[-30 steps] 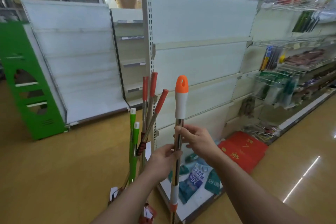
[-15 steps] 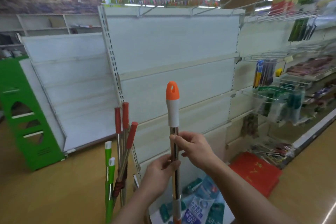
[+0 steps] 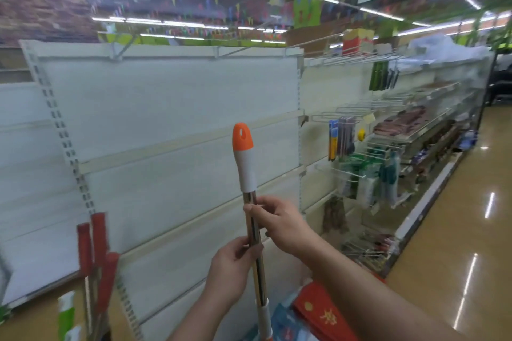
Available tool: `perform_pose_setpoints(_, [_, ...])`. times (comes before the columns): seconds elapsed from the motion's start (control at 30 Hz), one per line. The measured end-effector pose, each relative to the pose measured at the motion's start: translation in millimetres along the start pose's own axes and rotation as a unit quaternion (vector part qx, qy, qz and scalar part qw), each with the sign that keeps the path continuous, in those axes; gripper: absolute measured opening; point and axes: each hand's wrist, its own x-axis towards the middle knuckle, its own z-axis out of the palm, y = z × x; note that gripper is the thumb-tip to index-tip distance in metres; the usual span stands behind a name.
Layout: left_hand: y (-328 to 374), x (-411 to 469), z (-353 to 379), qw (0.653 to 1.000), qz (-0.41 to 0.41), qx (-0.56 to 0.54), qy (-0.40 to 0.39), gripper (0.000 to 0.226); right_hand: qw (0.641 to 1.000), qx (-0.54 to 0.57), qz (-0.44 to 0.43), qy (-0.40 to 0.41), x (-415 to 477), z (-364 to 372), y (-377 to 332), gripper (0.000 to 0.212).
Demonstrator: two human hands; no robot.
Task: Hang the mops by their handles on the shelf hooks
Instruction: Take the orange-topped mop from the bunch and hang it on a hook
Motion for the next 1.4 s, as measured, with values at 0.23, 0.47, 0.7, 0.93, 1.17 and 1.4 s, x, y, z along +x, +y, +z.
perform_pose_setpoints(0.23, [14,89,54,0.999,0.036,-0.010,-0.011,0.007,0.999,-0.018,-0.006,0.031,72,-63,19,0.016])
perform_pose_setpoints(0.47, [31,175,93,0.998,0.042,-0.001,-0.045,0.013,0.997,-0.043,-0.015,0.063,141,-116,38,0.026])
perform_pose_setpoints(0.7, [53,237,137,0.996,0.060,-0.012,-0.061,0.011,0.996,-0.044,-0.002,0.072,192,-170,50,0.026])
perform_pose_setpoints(0.93, [82,291,189,0.998,0.063,0.025,-0.015,0.014,0.998,-0.008,-0.028,0.059,250,-235,67,0.022])
perform_pose_setpoints(1.17, [123,336,259,0.995,0.071,0.058,0.045,0.021,0.997,0.012,-0.075,0.010,305,-322,85,0.032])
perform_pose_setpoints(1.4, [179,363,304,0.994,0.036,0.077,0.069,0.015,0.992,0.031,-0.113,-0.051,350,-388,79,0.026])
